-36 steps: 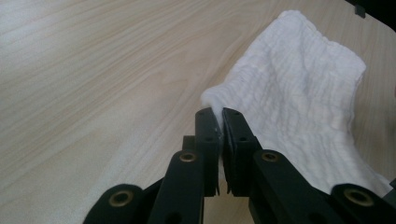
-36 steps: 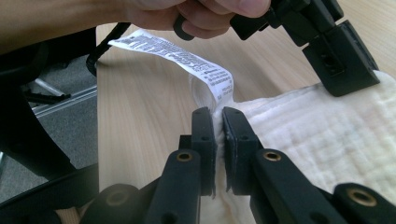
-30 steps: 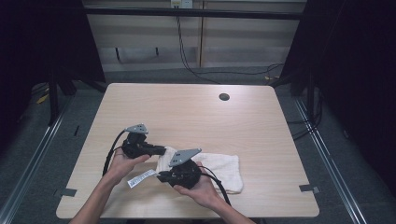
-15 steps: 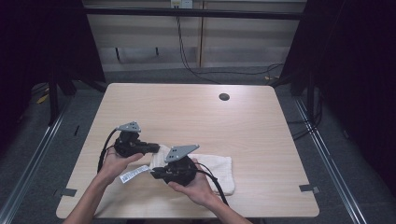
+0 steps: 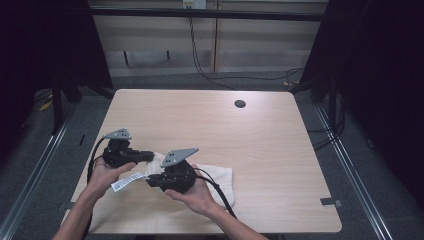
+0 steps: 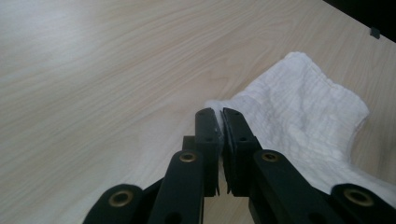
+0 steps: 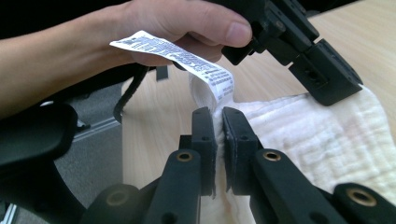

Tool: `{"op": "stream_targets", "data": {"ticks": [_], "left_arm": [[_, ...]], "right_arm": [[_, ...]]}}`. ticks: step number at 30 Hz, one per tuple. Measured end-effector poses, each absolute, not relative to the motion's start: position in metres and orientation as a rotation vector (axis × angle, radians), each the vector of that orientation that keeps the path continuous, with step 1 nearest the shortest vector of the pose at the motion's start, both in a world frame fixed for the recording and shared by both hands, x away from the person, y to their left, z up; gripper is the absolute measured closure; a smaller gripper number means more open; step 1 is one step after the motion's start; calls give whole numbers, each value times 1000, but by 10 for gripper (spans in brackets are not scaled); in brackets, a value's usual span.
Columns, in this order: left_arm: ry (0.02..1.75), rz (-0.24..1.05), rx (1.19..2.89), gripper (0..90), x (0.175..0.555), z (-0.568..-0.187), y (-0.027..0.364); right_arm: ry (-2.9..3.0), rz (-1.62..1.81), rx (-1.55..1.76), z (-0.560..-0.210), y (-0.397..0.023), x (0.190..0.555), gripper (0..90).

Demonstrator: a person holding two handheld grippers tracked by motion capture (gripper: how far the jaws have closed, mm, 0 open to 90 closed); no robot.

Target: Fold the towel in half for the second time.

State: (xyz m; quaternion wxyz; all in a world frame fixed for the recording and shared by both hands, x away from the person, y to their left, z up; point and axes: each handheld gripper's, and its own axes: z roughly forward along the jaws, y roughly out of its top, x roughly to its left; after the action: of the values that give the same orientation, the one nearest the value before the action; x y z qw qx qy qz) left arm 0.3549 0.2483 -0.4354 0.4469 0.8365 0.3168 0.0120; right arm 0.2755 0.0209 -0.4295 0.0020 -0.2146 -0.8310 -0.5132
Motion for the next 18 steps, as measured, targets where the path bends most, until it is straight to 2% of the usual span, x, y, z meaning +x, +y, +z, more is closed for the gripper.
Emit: {"op": "stream_targets", "data": {"ticks": [4,8,18], "left_arm": [[785,53,2080,860,354,-430,250],[762,25,2093,859,356,-434,239],[708,1,2098,859,360,-431,203]], "right_arm": [[-2594,-1633,-662,-425,26,276,838],[-2603,-1612,-667,-432,25,274,839],[-2603,-1646,-727,-426,-8,267,838]]}}
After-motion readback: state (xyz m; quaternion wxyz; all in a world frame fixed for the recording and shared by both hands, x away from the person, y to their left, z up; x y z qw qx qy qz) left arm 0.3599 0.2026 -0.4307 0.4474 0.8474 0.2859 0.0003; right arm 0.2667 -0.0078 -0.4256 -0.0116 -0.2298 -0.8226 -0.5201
